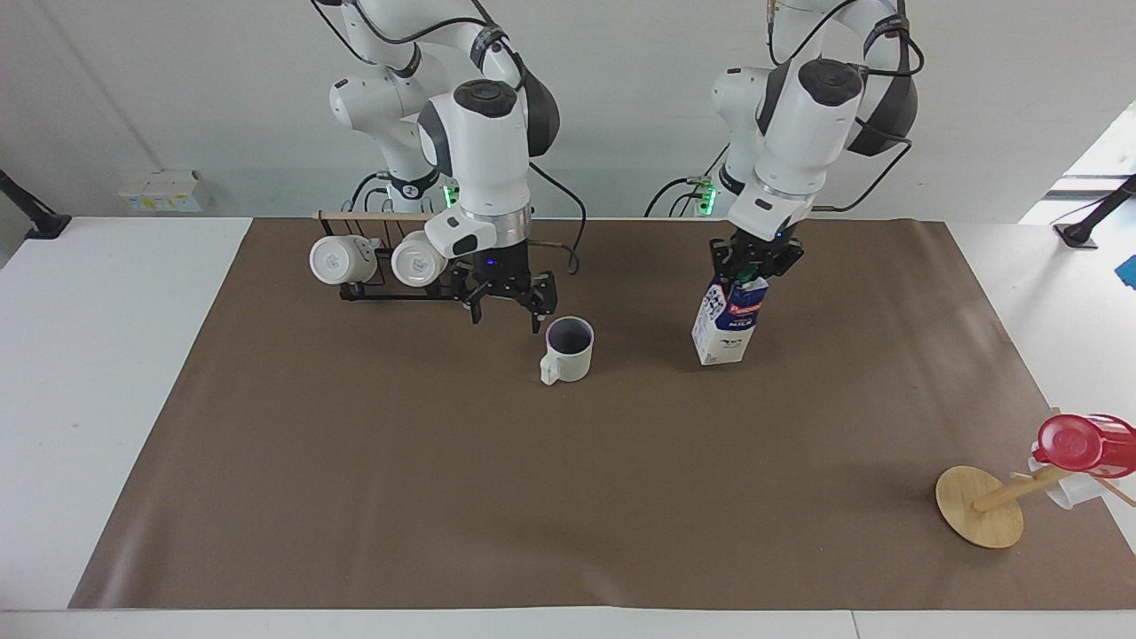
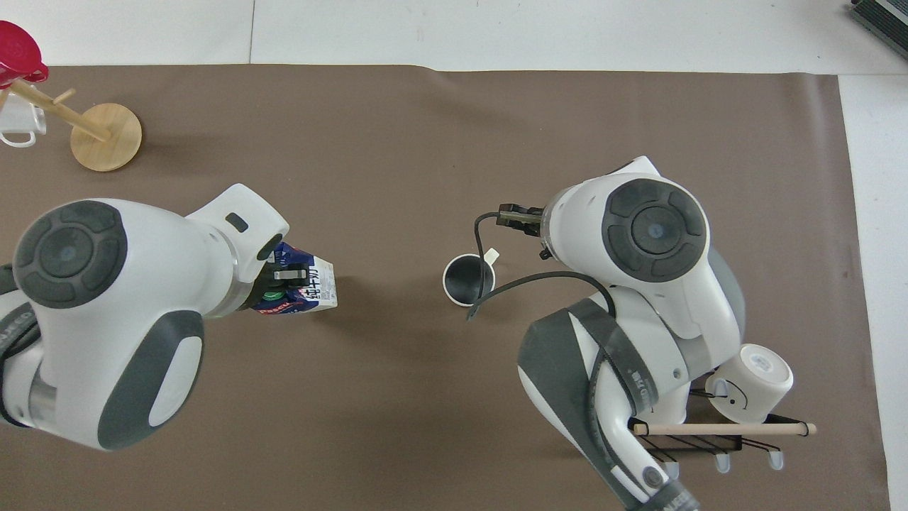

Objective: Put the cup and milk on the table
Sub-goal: 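Carry the mug and carton toward the table centre with both grippers, then set the mug down, open the right gripper and withdraw it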

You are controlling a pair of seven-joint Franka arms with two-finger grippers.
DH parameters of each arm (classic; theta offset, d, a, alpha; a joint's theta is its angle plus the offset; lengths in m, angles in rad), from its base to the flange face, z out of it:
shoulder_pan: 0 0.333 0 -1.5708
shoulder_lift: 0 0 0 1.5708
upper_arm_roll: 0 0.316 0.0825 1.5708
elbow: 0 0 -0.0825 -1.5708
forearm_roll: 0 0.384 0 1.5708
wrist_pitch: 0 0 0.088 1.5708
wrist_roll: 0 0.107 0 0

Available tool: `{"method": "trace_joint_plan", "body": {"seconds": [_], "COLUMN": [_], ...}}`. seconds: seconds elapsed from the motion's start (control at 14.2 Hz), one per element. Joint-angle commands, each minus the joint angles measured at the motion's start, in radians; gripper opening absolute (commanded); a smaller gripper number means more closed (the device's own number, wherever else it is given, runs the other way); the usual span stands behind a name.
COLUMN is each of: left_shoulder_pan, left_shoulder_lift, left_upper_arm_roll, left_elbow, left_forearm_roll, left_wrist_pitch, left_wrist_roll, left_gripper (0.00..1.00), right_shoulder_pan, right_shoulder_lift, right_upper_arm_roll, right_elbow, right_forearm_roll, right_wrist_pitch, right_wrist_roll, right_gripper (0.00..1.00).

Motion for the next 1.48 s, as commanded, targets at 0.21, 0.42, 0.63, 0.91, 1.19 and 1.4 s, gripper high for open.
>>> {"method": "trace_joint_plan", "body": {"seconds": [0.21, 0.42, 0.63, 0.91, 1.19, 1.4], "left_shoulder_pan": [-0.092, -0.147, -0.173, -0.195, -0.195, -0.193], "left_shoulder_lift": [0.034, 0.077, 0.128, 0.148, 0.151, 0.169], "left_upper_arm_roll": [0.015, 0.015, 0.015, 0.015, 0.017, 0.017], "left_elbow": [0.049, 0.073, 0.090, 0.085, 0.073, 0.073], "left_forearm_roll": [0.001, 0.001, 0.001, 0.003, 0.003, 0.006], "left_wrist_pitch": [0.018, 0.053, 0.087, 0.095, 0.093, 0.101], "left_wrist_roll": [-0.087, -0.179, -0.210, -0.231, -0.231, -0.231], "left_gripper": [0.29, 0.29, 0.31, 0.31, 0.33, 0.37], "right_shoulder_pan": [-0.126, -0.226, -0.293, -0.382, -0.496, -0.553], "right_shoulder_lift": [-0.107, -0.157, -0.184, -0.206, -0.224, -0.221], "right_upper_arm_roll": [0.009, 0.008, 0.006, 0.003, 0.002, 0.002], "right_elbow": [-0.024, -0.029, -0.029, -0.039, -0.070, -0.046], "right_forearm_roll": [0.040, 0.077, 0.077, 0.079, 0.079, 0.118], "right_wrist_pitch": [-0.154, -0.277, -0.356, -0.445, -0.446, -0.430], "right_wrist_roll": [-0.230, -0.351, -0.377, -0.448, -0.564, -0.647], "right_gripper": [1.00, 1.00, 1.00, 1.00, 1.00, 1.00]}}
